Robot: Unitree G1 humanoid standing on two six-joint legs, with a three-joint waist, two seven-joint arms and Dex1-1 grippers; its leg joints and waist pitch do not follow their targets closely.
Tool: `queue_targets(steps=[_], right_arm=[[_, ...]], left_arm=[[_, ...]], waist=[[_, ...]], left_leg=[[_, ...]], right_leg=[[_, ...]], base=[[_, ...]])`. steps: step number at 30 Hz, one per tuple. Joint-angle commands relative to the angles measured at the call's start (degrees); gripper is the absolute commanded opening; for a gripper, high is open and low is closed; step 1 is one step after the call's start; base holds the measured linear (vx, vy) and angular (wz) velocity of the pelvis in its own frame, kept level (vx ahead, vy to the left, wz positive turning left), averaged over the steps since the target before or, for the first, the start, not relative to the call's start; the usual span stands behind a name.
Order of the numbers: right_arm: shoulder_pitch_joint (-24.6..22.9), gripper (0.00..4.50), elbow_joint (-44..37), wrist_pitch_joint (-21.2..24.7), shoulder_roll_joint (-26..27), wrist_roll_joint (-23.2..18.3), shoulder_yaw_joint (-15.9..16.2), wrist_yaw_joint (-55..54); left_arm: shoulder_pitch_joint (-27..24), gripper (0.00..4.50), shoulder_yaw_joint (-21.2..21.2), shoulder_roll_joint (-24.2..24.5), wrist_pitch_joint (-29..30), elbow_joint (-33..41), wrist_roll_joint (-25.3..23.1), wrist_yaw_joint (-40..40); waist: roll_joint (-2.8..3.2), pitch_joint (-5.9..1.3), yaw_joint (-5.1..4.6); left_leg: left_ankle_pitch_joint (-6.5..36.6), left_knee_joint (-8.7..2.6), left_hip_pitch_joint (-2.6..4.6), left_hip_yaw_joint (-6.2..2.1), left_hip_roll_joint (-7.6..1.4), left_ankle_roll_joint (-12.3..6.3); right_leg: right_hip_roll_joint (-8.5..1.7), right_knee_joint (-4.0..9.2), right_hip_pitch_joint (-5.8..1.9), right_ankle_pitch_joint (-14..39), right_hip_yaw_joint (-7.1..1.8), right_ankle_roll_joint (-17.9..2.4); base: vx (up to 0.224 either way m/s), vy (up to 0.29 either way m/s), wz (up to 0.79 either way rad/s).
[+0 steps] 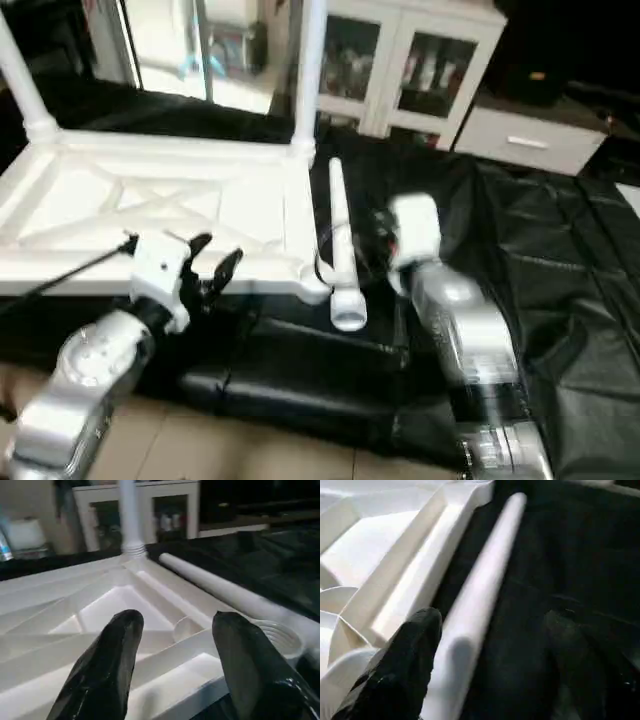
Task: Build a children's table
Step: Pick table leg
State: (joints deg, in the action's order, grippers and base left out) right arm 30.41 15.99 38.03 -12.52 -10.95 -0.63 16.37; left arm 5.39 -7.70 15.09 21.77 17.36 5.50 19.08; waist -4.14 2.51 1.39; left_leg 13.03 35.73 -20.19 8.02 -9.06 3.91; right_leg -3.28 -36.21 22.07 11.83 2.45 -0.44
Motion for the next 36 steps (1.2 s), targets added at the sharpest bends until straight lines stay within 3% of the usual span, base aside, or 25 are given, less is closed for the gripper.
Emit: queue_targets(steps=[1, 2, 3, 4, 5, 7, 8, 9, 10, 11, 12, 15, 18, 19, 20, 21, 23, 25, 29, 36], right_arm=[[3.90, 3.54, 8.01, -1.45, -0.50, 1.09, 0.64, 2.56], [4.92, 3.74, 9.60, -1.85, -0.49, 1.22, 0.66, 2.90], [11.20, 3.90, 19.04, -3.53, -0.01, 1.12, -0.45, 3.72], [12.18, 3.90, 20.49, -3.75, 0.08, 1.03, -0.71, 3.76], [14.10, 3.94, 23.48, -4.29, 0.05, 0.99, -0.98, 3.99], [19.82, 4.21, 32.26, -5.33, -0.09, 2.93, -0.24, 3.23], [19.82, 4.21, 32.26, -5.33, -0.09, 2.93, -0.24, 3.23], [22.99, 4.31, 37.86, -6.72, -0.53, 5.35, 1.71, 3.07], [24.58, 4.31, 40.81, -7.06, -0.76, 6.80, 2.97, 2.76], [25.43, 4.31, 42.45, -6.59, -0.81, 7.42, 3.47, 2.43], [25.78, 4.31, 43.18, -6.09, -0.79, 7.68, 3.67, 2.33], [26.78, 4.31, 46.14, -6.16, -0.85, 9.26, 5.24, 2.33], [27.82, 4.31, 49.59, -6.78, -0.67, 8.92, 3.91, 1.35], [28.22, 4.31, 50.80, -7.26, -0.62, 8.83, 3.33, 1.14], [28.37, 4.31, 51.61, -7.44, -0.65, 8.77, 2.98, 1.18], [28.63, 4.31, 52.62, -7.69, -0.60, 8.49, 2.36, 1.35], [28.57, 4.31, 54.05, -6.98, -0.32, 6.80, 0.50, 2.64], [27.92, 4.31, 54.99, -5.90, -0.07, 5.18, -1.07, 4.05], [26.96, 4.31, 56.32, -5.44, -0.31, 5.46, -1.00, 4.82], [26.22, 3.51, 57.94, -5.49, -1.46, 5.60, -2.78, 4.21]], left_arm=[[1.35, 2.68, -1.14, 1.62, 1.78, 1.34, 2.84, 5.05], [1.54, 2.68, -1.27, 2.05, 2.12, 1.66, 3.35, 6.00], [2.40, 2.68, -1.94, 5.34, 4.89, 4.61, 6.91, 12.03], [2.53, 2.68, -2.05, 5.88, 5.38, 5.13, 7.48, 12.97], [2.81, 2.68, -2.32, 6.86, 6.49, 6.08, 8.50, 14.67], [3.70, 2.68, -3.27, 12.06, 9.45, 9.17, 10.89, 20.71], [3.70, 2.68, -3.27, 12.06, 9.45, 9.17, 10.89, 20.71], [4.45, 2.68, -3.62, 14.61, 10.82, 10.28, 11.76, 23.26], [4.95, 2.68, -3.69, 15.72, 11.33, 10.81, 11.92, 24.04], [5.33, 2.68, -3.59, 16.07, 11.82, 11.33, 12.13, 24.08], [5.51, 2.68, -3.50, 16.10, 12.11, 11.68, 12.28, 23.96], [5.78, 2.68, -3.26, 16.19, 13.00, 12.78, 13.00, 23.64], [5.58, 2.68, -3.05, 16.33, 14.85, 14.26, 14.42, 23.57], [5.58, 2.68, -3.04, 16.48, 15.35, 14.59, 14.78, 23.71], [5.62, 2.68, -3.03, 16.57, 15.66, 14.69, 14.97, 23.80], [5.73, 2.68, -3.08, 16.60, 15.86, 14.66, 14.87, 23.85], [6.01, 2.68, -3.28, 16.55, 15.94, 14.28, 14.47, 23.81], [6.36, 2.68, -3.51, 16.71, 16.02, 13.89, 14.29, 23.73], [6.60, 2.68, -3.43, 16.99, 16.46, 13.97, 14.40, 23.40], [6.67, 2.68, -3.46, 17.54, 17.31, 14.46, 14.92, 23.80]], waist=[[0.23, -2.90, 0.03], [0.46, -2.89, 0.23], [-0.20, -3.15, 0.34], [0.02, -3.26, 0.60], [-0.80, -3.34, 0.55], [-0.59, -3.45, 0.79], [-0.54, -3.38, 0.74], [-0.95, -3.13, 0.79], [-0.96, -3.05, 0.92], [-1.89, -3.03, 0.72], [-1.52, -2.89, 0.98], [-1.62, -2.95, 1.11], [-2.08, -2.96, 1.17], [-2.03, -2.92, 1.26], [-1.57, -2.86, 1.24], [-1.81, -2.80, 1.18], [-1.69, -2.68, 1.23], [-1.53, -2.72, 1.30], [-1.32, -2.81, 1.41], [-1.14, -2.91, 1.77]], left_leg=[[3.55, -4.70, -0.16, -0.62, -3.05, -0.20], [3.21, -4.69, -0.06, -0.35, -3.08, -0.26], [1.58, -4.43, 0.17, -0.04, -3.39, -0.48], [0.38, -4.49, 0.15, 0.08, -3.17, -0.66], [-0.93, -4.30, 0.07, 0.36, -3.20, -1.09], [-3.51, -4.13, 0.29, 0.69, -3.15, -1.77], [-3.90, -4.09, 0.17, 0.80, -3.01, -1.82], [-3.93, -4.09, 0.13, 0.97, -3.26, -1.80], [-2.76, -4.20, 0.13, 1.07, -3.39, -1.27], [-2.18, -4.21, 0.02, 1.20, -3.48, -1.06], [-1.38, -4.28, 0.09, 1.35, -3.60, -0.23], [-1.38, -4.32, 0.18, 1.57, -3.81, 1.90], [0.22, -4.30, -0.04, 1.61, -3.74, 2.78], [0.61, -4.32, 0.01, 1.64, -3.75, 2.83], [1.39, -4.31, -0.04, 1.62, -3.72, 3.12], [1.92, -4.32, -0.08, 1.70, -3.73, 3.17], [4.48, -4.41, -0.04, 1.64, -3.80, 3.35], [5.04, -4.44, 0.00, 1.55, -3.88, 3.44], [3.66, -4.38, -0.14, 1.48, -3.88, 3.57], [3.57, -4.35, -0.06, 1.56, -3.83, 3.54]], right_leg=[[-4.47, 3.29, -2.28, 1.83, -2.62, -12.44], [-4.44, 3.48, -2.25, 1.70, -2.60, -12.74], [-4.64, 2.96, -2.17, -0.57, -2.63, -13.70], [-4.42, 2.71, -2.21, -1.02, -2.46, -14.25], [-4.30, 2.67, -2.18, -2.49, -2.49, -14.40], [-4.15, 2.12, -1.72, -5.19, -2.34, -15.27], [-3.92, 2.03, -1.66, -5.68, -2.36, -15.23], [-4.11, 2.01, -1.55, -5.94, -2.40, -15.36], [-4.18, 2.15, -1.65, -4.19, -2.41, -15.05], [-4.18, 2.25, -1.69, -3.20, -2.38, -14.98], [-4.31, 2.28, -1.71, -2.04, -2.50, -14.58], [-4.19, 2.10, -1.68, -2.87, -2.49, -13.52], [-4.27, 2.04, -1.87, -2.12, -2.66, -12.75], [-4.32, 2.14, -1.82, -1.72, -2.67, -12.77], [-4.28, 2.07, -1.76, -1.19, -2.71, -12.88], [-4.24, 2.24, -1.70, -0.83, -2.71, -12.76], [-4.23, 2.40, -1.61, 1.76, -2.74, -12.41], [-4.22, 2.38, -1.59, 2.11, -2.64, -12.45], [-4.25, 2.21, -1.71, 0.77, -2.52, -12.89], [-4.12, 2.11, -1.74, -0.79, -2.43, -13.66]], base=[[0.000, 0.000, 0.00], [0.000, 0.000, 0.00], [0.000, 0.000, 0.00], [0.000, 0.000, 0.00], [0.000, 0.000, 0.00], [0.000, 0.000, 0.00], [0.000, 0.000, 0.00], [0.000, 0.000, 0.00], [0.000, 0.000, 0.00], [0.000, 0.000, 0.00], [0.000, 0.000, 0.00], [0.000, 0.000, 0.00], [0.000, 0.000, 0.00], [0.000, 0.000, 0.00], [0.000, 0.000, 0.00], [0.000, 0.000, 0.00], [0.000, 0.000, 0.00], [0.000, 0.000, 0.00], [0.000, 0.000, 0.00], [0.000, 0.000, 0.00]])
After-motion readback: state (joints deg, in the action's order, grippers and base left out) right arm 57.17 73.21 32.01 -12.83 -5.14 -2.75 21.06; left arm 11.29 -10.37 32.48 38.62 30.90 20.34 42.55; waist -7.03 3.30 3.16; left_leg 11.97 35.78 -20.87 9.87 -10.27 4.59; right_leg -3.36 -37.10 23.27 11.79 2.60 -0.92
